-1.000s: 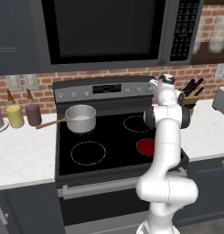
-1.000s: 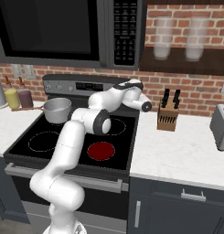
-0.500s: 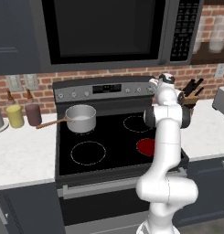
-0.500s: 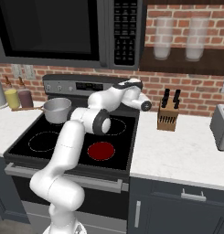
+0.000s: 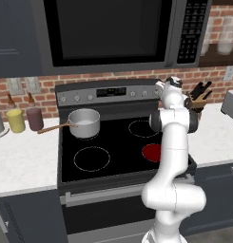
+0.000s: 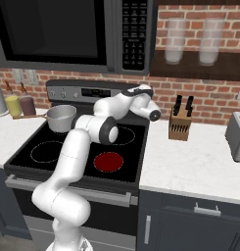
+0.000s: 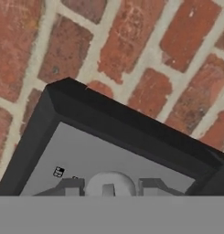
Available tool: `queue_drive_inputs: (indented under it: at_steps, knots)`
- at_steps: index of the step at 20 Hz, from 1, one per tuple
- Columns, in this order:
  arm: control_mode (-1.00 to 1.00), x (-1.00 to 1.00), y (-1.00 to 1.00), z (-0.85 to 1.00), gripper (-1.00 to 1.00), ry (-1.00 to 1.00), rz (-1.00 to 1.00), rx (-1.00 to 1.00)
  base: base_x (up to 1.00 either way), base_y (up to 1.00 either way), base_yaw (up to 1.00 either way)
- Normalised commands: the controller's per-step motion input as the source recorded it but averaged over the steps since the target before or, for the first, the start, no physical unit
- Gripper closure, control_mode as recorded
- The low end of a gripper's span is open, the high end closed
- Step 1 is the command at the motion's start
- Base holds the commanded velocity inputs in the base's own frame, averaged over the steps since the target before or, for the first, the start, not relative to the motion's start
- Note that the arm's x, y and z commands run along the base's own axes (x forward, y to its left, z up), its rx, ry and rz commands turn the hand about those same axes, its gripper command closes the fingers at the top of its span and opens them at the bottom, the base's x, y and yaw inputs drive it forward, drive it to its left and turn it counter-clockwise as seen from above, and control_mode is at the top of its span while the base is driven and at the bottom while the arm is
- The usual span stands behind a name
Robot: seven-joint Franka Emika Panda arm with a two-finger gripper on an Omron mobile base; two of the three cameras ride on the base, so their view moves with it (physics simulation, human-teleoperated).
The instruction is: Turn off the front right burner of the stove.
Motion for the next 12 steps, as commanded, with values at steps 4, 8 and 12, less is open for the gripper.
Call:
queue_drive_inputs:
  at_steps: [4, 8, 12]
  knots:
    - [-1.00, 0.00, -0.13, 0.05, 1.00, -0.01, -0.18, 0.29, 0.00, 0.00, 0.00]
    - [-1.00, -0.09, -0.01, 0.07, 1.00, -0.03, -0.15, 0.27, 0.00, 0.00, 0.00]
    - [-1.00, -0.01, 0.00, 0.05, 1.00, -0.03, -0.15, 0.20, 0.00, 0.00, 0.00]
